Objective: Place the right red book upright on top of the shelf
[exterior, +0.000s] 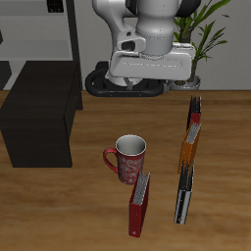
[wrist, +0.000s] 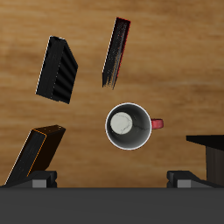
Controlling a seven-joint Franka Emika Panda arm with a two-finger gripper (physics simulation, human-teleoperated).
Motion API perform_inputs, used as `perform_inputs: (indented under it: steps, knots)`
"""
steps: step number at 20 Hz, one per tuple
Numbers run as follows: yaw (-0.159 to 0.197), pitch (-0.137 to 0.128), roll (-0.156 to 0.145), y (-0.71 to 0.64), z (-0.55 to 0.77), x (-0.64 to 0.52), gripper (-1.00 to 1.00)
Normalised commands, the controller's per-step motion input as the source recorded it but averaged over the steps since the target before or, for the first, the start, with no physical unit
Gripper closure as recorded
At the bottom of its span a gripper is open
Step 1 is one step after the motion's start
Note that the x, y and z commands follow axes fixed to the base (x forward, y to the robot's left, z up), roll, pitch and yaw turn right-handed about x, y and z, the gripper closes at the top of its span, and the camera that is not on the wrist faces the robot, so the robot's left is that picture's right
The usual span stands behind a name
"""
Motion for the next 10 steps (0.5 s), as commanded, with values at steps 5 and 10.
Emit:
perform_inputs:
  steps: [5, 10]
  knots:
    - [-0.005, -0.014, -0.006, 0.12, 0.07, 0.21, -1.00]
    - [0.002, -0.018, -0.010, 0.13, 0.06, 0.26, -1.00]
